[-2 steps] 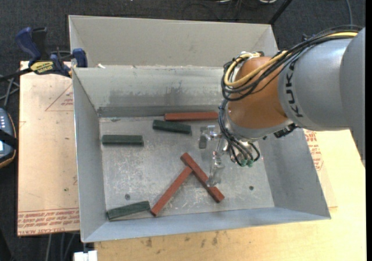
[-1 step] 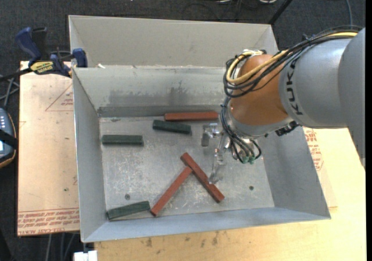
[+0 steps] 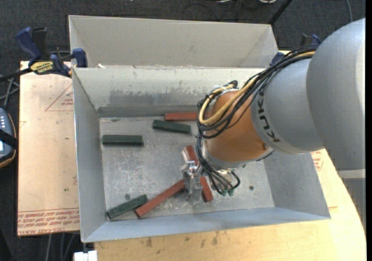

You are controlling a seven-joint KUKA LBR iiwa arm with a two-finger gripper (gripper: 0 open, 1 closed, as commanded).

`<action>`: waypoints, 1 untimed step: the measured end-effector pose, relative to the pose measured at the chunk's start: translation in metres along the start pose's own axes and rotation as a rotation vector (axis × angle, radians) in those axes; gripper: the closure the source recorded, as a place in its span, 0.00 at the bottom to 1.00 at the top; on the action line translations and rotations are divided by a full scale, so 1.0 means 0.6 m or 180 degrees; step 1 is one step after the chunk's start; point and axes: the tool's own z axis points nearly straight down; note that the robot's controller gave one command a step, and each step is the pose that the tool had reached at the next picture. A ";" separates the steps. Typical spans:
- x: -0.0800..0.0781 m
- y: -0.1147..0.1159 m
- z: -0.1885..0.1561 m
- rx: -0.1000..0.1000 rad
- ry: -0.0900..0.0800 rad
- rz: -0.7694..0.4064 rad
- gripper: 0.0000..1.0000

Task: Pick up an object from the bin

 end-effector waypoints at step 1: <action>0.001 0.000 0.000 0.0002 0.0005 -0.0003 0.00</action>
Offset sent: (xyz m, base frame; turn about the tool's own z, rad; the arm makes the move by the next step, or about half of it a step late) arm 0.0000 0.0000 0.0000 0.0000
